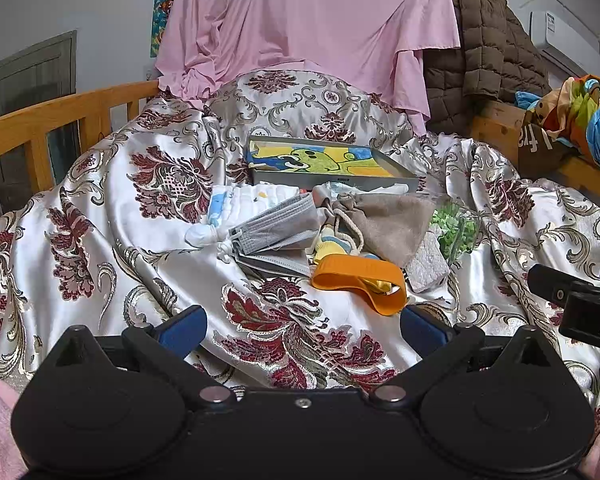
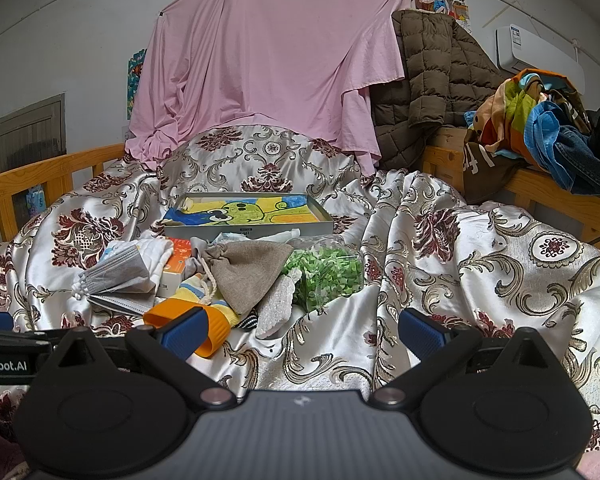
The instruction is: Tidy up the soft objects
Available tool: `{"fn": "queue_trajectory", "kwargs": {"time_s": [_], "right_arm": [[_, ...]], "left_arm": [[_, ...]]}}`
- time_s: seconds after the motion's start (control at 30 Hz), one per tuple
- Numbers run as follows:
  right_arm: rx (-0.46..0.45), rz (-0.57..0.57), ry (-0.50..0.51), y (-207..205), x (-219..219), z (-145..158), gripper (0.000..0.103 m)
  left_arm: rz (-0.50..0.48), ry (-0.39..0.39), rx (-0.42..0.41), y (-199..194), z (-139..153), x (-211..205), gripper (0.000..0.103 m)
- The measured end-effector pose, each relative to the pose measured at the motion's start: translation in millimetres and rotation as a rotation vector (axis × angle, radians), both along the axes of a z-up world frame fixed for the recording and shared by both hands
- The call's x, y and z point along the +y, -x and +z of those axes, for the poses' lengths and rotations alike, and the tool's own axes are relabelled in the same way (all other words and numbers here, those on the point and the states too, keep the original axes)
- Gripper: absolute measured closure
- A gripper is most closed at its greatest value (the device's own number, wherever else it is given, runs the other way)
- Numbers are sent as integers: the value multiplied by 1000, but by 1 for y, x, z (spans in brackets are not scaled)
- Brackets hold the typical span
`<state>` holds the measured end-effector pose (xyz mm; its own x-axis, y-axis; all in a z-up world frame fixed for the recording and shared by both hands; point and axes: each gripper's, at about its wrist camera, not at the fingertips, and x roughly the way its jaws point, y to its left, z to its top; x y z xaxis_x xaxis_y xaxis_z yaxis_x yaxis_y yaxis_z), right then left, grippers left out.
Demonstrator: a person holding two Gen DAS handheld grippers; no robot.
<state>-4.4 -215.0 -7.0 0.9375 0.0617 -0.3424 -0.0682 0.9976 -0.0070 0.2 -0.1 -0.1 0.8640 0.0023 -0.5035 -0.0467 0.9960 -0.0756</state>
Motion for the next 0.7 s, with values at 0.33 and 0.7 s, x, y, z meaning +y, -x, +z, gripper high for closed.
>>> {"fn": "queue_trajectory", "kwargs": {"time_s": [0.33,0.7], "right_arm": [[0,0,0,0,0,0,0],[132,148,-25,-15,3,-3,0]], "left_arm": [[2,-1,2,0,0,0,1],[-33,-13,70,-14,17,7,1]]}}
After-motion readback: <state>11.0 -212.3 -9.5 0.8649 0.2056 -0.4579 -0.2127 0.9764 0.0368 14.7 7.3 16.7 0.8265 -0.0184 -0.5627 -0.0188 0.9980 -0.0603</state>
